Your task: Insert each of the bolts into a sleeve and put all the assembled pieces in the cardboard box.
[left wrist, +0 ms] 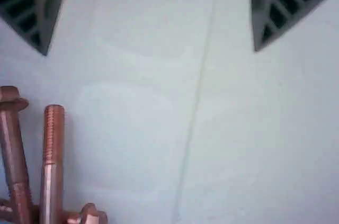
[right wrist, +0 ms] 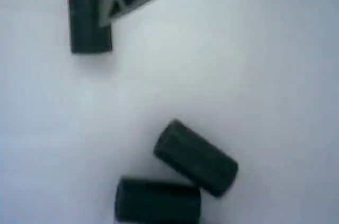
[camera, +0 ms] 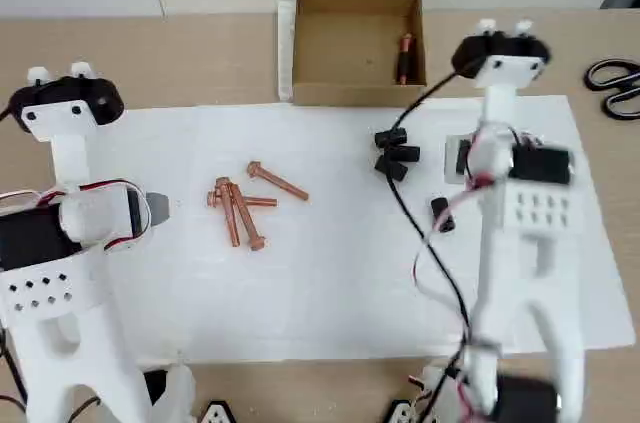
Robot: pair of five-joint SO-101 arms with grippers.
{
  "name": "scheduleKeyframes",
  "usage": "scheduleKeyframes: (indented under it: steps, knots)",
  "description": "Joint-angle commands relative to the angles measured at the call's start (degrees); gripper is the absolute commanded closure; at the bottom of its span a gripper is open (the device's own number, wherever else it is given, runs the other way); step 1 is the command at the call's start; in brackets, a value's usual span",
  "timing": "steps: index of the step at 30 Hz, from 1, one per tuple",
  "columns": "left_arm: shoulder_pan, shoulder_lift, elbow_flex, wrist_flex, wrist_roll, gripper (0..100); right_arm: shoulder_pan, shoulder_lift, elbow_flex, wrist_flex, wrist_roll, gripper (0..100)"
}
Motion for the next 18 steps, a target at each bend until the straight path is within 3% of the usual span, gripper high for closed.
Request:
scheduleKeyframes:
  steps: [1,6,18]
  knots:
    - [-0.3,0.2,-2.2,1.0,-0.2,76,0.0,9.9,-10.2,5.6,0.7,78.6]
    - [-0.4,0.1,-0.6,1.0,-0.2,76,0.0,18.2,-17.5,9.2,0.4,78.6]
    - [-0.4,-0.3,0.7,1.0,-0.2,76,-6.6,27.7,-17.8,11.6,-2.5,78.6]
